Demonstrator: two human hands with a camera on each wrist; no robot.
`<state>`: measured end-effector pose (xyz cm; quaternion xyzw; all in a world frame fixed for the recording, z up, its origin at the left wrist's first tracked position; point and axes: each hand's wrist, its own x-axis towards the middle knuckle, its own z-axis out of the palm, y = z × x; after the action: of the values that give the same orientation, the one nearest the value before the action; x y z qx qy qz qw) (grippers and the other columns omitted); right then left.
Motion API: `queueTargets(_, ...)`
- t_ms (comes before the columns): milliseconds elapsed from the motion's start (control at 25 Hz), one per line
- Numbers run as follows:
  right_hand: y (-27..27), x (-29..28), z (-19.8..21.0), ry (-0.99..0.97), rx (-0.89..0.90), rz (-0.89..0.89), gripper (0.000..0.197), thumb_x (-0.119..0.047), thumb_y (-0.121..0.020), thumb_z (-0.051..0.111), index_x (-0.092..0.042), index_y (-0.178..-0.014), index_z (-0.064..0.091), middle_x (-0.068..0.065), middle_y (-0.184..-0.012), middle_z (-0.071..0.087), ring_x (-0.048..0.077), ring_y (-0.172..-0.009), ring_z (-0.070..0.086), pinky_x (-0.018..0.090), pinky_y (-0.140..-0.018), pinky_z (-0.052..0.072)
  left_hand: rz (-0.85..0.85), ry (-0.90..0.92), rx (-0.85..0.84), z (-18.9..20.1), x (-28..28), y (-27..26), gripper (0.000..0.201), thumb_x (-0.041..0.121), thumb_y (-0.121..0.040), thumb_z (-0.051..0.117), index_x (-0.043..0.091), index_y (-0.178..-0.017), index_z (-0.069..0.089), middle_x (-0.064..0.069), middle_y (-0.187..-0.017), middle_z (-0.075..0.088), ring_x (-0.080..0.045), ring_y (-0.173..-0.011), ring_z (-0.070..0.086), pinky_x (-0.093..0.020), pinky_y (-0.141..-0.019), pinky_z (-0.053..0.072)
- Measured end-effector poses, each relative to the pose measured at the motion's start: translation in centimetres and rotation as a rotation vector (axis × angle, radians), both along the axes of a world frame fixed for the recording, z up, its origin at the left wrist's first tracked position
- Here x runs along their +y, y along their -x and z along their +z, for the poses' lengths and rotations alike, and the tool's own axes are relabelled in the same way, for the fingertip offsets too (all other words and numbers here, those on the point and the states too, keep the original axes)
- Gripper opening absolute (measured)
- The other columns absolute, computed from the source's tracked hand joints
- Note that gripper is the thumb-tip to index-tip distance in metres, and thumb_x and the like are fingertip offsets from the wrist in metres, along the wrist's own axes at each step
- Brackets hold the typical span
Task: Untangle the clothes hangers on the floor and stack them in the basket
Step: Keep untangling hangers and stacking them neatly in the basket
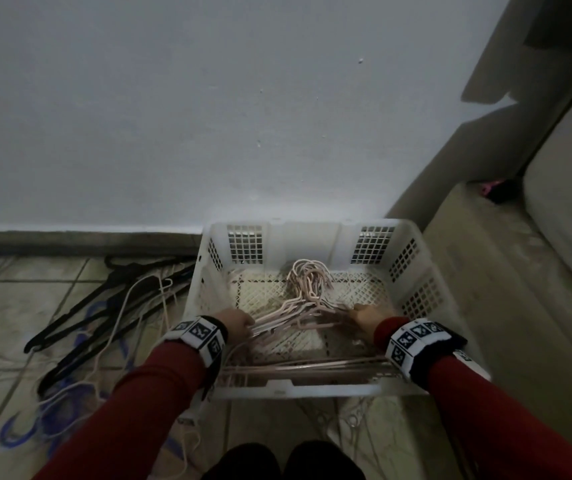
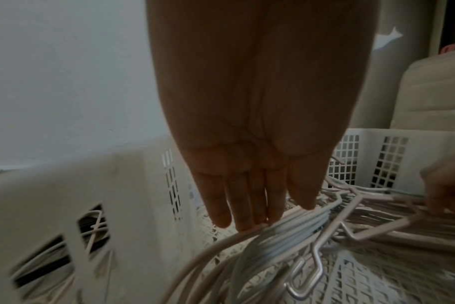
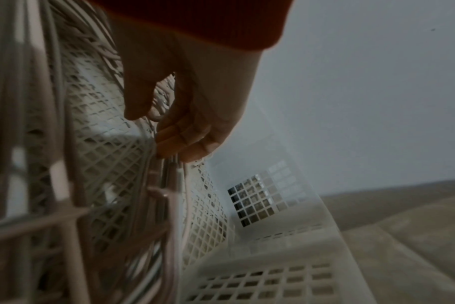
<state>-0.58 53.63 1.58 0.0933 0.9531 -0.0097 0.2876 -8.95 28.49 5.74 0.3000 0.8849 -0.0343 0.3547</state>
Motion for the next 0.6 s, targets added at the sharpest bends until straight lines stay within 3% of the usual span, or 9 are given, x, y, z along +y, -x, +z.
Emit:
queueTargets(200,0.8,-1.3,0.7,-0.029,0.15,0.089,0.045,-0.013,-0.093,0.035,-0.012,-0.138,0.029,0.014,-0.135,0.04,0.03,-0.122,0.046,0.038,-0.099,0.037,-0.001,-0.008,-0.005,-0.3,0.0,0.1,0.041,0.019,-0.097,0.038,0.011,-0.137,0.043,-0.008,-0.144,0.044,-0.024,-0.132,0.041,-0.029,-0.108,0.032)
queueTargets(440,2.1,-2.4,0.2,-0.081,0.066,0.106,0.036,-0.017,-0.095,0.036,-0.01,-0.13,0.043,0.017,-0.13,0.046,0.032,-0.12,0.047,0.037,-0.099,0.038,0.006,-0.006,-0.025,-0.5,0.0,0.1,0.04,0.018,-0.097,0.037,0.009,-0.136,0.044,-0.012,-0.141,0.046,-0.026,-0.13,0.043,-0.032,-0.107,0.033)
queueTargets(600,1.5,-2.2,2.9,0.169,0.105,0.143,0.038,-0.025,-0.093,0.041,-0.014,-0.13,0.043,0.019,-0.127,0.047,0.034,-0.115,0.051,0.032,-0.095,0.038,0.021,0.006,-0.036,-0.8,-0.1,0.2,0.042,0.016,-0.098,0.037,0.009,-0.139,0.038,-0.011,-0.145,0.041,-0.026,-0.133,0.04,-0.032,-0.108,0.032)
